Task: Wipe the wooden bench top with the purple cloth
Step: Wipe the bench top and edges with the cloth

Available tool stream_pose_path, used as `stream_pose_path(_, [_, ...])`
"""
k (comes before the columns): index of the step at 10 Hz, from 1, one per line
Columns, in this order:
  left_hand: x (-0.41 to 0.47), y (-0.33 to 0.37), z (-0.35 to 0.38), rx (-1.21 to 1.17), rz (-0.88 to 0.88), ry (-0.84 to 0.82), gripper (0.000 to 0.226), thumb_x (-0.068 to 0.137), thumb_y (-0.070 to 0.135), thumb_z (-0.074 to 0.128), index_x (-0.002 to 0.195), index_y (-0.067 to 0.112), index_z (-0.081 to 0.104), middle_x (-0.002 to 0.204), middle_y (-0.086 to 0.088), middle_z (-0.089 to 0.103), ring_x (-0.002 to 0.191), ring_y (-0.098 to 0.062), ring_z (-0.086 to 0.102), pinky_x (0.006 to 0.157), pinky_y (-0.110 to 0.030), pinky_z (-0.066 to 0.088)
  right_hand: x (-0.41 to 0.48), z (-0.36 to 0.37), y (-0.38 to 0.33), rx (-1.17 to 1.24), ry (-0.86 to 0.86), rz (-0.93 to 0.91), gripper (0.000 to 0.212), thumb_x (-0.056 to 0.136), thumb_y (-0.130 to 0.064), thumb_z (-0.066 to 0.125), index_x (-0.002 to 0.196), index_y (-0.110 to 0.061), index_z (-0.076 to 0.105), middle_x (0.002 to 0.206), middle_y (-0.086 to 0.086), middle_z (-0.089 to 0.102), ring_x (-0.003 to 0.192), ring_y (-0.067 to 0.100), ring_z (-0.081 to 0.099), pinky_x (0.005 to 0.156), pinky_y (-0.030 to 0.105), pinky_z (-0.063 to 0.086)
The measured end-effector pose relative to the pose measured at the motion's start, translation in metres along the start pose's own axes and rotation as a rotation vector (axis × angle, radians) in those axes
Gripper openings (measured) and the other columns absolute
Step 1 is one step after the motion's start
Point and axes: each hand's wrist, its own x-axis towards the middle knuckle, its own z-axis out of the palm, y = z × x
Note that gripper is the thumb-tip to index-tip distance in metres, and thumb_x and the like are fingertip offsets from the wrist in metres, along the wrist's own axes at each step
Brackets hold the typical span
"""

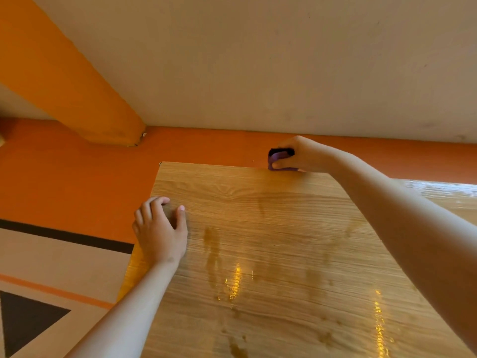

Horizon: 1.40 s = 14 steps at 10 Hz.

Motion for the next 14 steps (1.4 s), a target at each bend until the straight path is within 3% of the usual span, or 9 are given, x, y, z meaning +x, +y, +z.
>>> stream_pose_path(2, [0.000, 0.000, 0.000, -0.006, 0.000, 0.001, 0.029, 0.090, 0.033, 0.061, 0.109, 0.012, 0.055, 0.122, -0.007, 0.053, 0.116, -0.030, 0.043, 0.094, -0.044, 0.034, 0.028, 0.017, -0.021, 0.004, -0.025, 0.009, 0.022, 0.084, -0.030, 0.069, 0.103, -0.020, 0.067, 0.097, 0.002, 0.068, 0.089, 0.023, 0.063, 0.082, 0.043, 0.052])
stream_pose_path(4, [0.000, 0.000, 0.000, 0.000, -0.001, -0.002, 0.029, 0.090, 0.033, 0.060, 0.110, 0.012, 0.055, 0.123, -0.008, 0.052, 0.116, -0.030, 0.042, 0.094, -0.045, 0.034, 0.003, -0.011, 0.006, -0.060, -0.086, 0.121, 0.012, 0.083, -0.033, 0.069, 0.089, -0.023, 0.066, 0.087, 0.001, 0.067, 0.082, 0.024, 0.062, 0.075, 0.036, 0.050])
stream_pose_path(5, [0.001, 0.001, -0.001, 0.005, -0.003, -0.004, 0.030, 0.090, 0.032, 0.060, 0.111, 0.011, 0.055, 0.123, -0.009, 0.052, 0.116, -0.032, 0.042, 0.094, -0.046, 0.034, -0.032, -0.028, 0.037, -0.074, -0.041, 0.204, 0.010, 0.082, -0.033, 0.070, 0.087, -0.025, 0.065, 0.088, 0.002, 0.068, 0.083, 0.024, 0.062, 0.079, 0.039, 0.050])
stream_pose_path(6, [0.001, 0.002, -0.001, 0.009, -0.005, -0.005, 0.030, 0.090, 0.032, 0.061, 0.110, 0.011, 0.055, 0.123, -0.010, 0.052, 0.115, -0.032, 0.042, 0.093, -0.046, 0.034, -0.063, -0.040, 0.051, 0.007, 0.038, 0.233, 0.011, 0.081, -0.026, 0.072, 0.079, -0.029, 0.062, 0.080, -0.003, 0.063, 0.076, 0.020, 0.058, 0.069, 0.031, 0.045])
stream_pose_path(7, [0.000, 0.003, -0.001, 0.012, -0.008, -0.007, 0.030, 0.090, 0.032, 0.060, 0.110, 0.011, 0.055, 0.122, -0.010, 0.052, 0.115, -0.032, 0.042, 0.093, -0.046, 0.033, -0.060, -0.036, 0.043, 0.037, 0.060, 0.213, 0.012, 0.080, -0.023, 0.073, 0.080, -0.029, 0.062, 0.080, -0.003, 0.063, 0.075, 0.017, 0.058, 0.066, 0.029, 0.045])
stream_pose_path(8, [0.000, 0.003, -0.001, 0.017, -0.004, -0.002, 0.030, 0.090, 0.032, 0.061, 0.110, 0.011, 0.055, 0.122, -0.010, 0.053, 0.114, -0.033, 0.042, 0.093, -0.046, 0.033, -0.034, -0.018, 0.023, 0.051, 0.073, 0.158, 0.017, 0.079, -0.026, 0.074, 0.094, -0.021, 0.067, 0.089, 0.000, 0.067, 0.084, 0.021, 0.061, 0.076, 0.036, 0.049])
stream_pose_path(10, [0.000, 0.002, -0.001, 0.021, -0.006, -0.003, 0.031, 0.090, 0.033, 0.060, 0.110, 0.011, 0.055, 0.122, -0.009, 0.053, 0.114, -0.032, 0.043, 0.093, -0.045, 0.033, 0.003, 0.012, -0.015, 0.058, 0.088, 0.034, 0.027, 0.081, -0.027, 0.073, 0.104, -0.015, 0.067, 0.097, 0.002, 0.068, 0.089, 0.020, 0.062, 0.079, 0.036, 0.050])
stream_pose_path(13, [0.000, 0.002, -0.002, 0.025, -0.022, -0.029, 0.029, 0.091, 0.032, 0.060, 0.110, 0.011, 0.055, 0.124, -0.009, 0.052, 0.117, -0.032, 0.041, 0.095, -0.046, 0.032, -0.045, -0.022, 0.027, 0.023, 0.090, 0.103, 0.009, 0.082, -0.031, 0.070, 0.087, -0.026, 0.064, 0.082, -0.005, 0.065, 0.075, 0.016, 0.059, 0.070, 0.031, 0.046])
stream_pose_path(14, [0.001, 0.009, -0.010, 0.095, 0.007, -0.063, 0.030, 0.093, 0.031, 0.058, 0.113, 0.009, 0.056, 0.124, -0.012, 0.053, 0.118, -0.034, 0.043, 0.096, -0.048, 0.032, -0.057, -0.031, 0.047, -0.008, 0.077, 0.128, 0.016, 0.082, -0.033, 0.070, 0.092, -0.021, 0.065, 0.084, -0.001, 0.065, 0.075, 0.019, 0.059, 0.071, 0.034, 0.048])
